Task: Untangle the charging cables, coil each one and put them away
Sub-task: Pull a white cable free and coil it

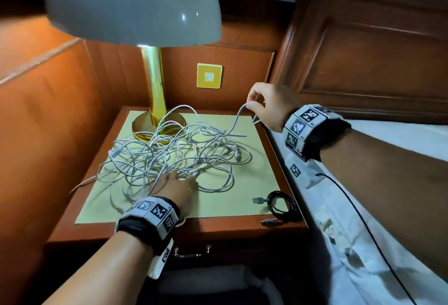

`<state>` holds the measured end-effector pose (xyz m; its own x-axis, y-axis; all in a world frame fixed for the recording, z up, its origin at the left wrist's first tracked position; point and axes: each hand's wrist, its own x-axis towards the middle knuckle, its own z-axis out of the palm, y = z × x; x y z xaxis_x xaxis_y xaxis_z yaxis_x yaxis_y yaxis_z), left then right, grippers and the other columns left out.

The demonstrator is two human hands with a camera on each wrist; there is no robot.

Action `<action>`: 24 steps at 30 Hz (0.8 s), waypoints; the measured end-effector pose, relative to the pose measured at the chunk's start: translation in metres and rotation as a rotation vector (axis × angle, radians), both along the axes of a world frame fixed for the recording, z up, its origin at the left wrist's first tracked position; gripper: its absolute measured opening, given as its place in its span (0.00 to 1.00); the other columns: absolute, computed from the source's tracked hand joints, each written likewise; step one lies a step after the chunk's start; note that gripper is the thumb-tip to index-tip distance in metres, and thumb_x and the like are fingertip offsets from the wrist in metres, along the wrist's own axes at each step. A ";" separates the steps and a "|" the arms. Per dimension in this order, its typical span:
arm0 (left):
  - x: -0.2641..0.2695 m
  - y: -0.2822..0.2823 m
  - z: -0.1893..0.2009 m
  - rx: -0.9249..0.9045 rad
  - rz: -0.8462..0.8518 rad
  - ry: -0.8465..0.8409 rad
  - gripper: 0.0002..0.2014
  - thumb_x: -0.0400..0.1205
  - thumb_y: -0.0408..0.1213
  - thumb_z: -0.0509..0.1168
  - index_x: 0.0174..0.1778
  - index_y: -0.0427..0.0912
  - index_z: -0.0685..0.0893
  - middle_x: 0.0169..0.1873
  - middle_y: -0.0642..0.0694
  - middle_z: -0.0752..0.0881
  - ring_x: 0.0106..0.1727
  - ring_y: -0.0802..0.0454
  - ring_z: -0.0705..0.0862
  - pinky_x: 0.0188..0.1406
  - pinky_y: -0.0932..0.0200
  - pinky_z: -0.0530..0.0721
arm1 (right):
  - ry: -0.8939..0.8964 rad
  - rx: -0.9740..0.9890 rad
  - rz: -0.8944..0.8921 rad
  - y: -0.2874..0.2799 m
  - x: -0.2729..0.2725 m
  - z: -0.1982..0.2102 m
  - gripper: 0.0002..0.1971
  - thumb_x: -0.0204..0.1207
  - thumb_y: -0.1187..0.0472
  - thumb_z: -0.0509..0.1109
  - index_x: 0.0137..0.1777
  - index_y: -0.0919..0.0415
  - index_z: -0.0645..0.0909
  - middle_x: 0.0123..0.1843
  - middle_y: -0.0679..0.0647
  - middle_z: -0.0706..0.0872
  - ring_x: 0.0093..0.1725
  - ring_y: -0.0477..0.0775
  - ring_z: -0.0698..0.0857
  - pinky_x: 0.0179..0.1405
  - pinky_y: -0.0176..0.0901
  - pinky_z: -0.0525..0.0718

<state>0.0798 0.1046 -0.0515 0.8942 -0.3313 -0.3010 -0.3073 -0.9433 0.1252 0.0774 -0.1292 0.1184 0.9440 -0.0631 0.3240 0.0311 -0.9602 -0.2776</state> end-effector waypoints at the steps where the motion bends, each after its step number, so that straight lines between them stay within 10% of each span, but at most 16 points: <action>1: -0.003 0.001 0.003 -0.058 -0.015 0.017 0.26 0.84 0.46 0.60 0.78 0.70 0.68 0.76 0.48 0.68 0.80 0.39 0.62 0.78 0.40 0.68 | -0.010 0.014 0.033 0.009 0.000 0.006 0.04 0.81 0.55 0.69 0.46 0.52 0.82 0.38 0.45 0.84 0.39 0.51 0.83 0.36 0.41 0.74; 7: -0.018 0.016 0.028 -0.778 0.043 -0.122 0.21 0.84 0.45 0.69 0.72 0.47 0.78 0.58 0.49 0.82 0.54 0.54 0.85 0.54 0.62 0.80 | 0.006 0.106 0.203 0.060 -0.009 0.037 0.05 0.83 0.55 0.68 0.51 0.56 0.82 0.37 0.44 0.82 0.38 0.47 0.81 0.39 0.42 0.79; 12: -0.024 0.035 0.045 -1.212 0.175 -0.167 0.35 0.80 0.43 0.75 0.81 0.56 0.65 0.50 0.51 0.87 0.45 0.55 0.89 0.48 0.59 0.88 | 0.121 0.226 0.280 0.099 -0.032 0.049 0.06 0.84 0.55 0.68 0.45 0.48 0.78 0.41 0.47 0.82 0.42 0.47 0.80 0.47 0.47 0.83; 20: -0.036 0.037 0.059 -1.511 0.148 0.068 0.17 0.85 0.33 0.68 0.68 0.53 0.79 0.50 0.42 0.87 0.44 0.49 0.92 0.48 0.51 0.91 | 0.150 0.625 0.321 0.112 -0.070 0.031 0.07 0.87 0.61 0.64 0.46 0.55 0.77 0.33 0.46 0.76 0.27 0.36 0.73 0.31 0.32 0.75; 24: -0.025 0.045 0.049 -1.416 0.228 -0.221 0.09 0.86 0.33 0.64 0.47 0.53 0.85 0.42 0.44 0.88 0.38 0.52 0.89 0.44 0.45 0.90 | 0.094 0.576 0.244 0.099 -0.088 -0.010 0.06 0.84 0.57 0.69 0.44 0.53 0.80 0.31 0.44 0.80 0.30 0.42 0.76 0.34 0.43 0.76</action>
